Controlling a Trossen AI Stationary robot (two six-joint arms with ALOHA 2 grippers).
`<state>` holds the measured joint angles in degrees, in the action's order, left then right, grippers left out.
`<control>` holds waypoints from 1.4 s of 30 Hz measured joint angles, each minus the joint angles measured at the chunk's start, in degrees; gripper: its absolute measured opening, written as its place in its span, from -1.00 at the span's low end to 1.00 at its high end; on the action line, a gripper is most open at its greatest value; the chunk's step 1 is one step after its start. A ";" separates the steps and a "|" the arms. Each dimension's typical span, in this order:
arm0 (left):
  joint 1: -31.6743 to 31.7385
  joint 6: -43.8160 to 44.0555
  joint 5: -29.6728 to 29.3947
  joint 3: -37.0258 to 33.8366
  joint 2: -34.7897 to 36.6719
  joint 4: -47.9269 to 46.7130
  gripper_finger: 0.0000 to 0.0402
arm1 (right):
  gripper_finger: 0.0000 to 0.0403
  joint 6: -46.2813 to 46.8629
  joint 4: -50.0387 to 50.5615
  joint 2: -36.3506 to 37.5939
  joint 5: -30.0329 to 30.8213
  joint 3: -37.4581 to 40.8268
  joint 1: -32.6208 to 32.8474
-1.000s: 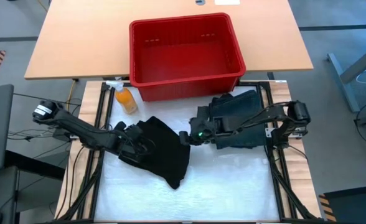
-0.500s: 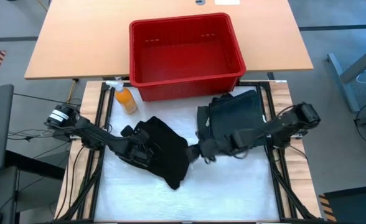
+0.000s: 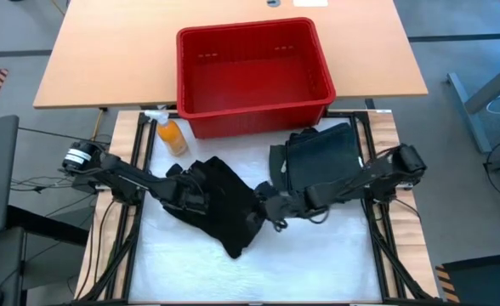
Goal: Fold Laundry from Bin
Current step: Fold the black shirt from the red laundry bin
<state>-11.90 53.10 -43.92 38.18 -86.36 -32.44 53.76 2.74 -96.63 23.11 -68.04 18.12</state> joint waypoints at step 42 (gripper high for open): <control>0.91 -4.06 9.13 -0.20 3.79 -4.66 -0.11 | -0.92 -11.80 -1.27 -27.73 -11.28 -17.53 -6.76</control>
<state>-10.99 49.04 -34.79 37.98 -82.58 -37.10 41.95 1.47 -124.36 11.82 -85.56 11.36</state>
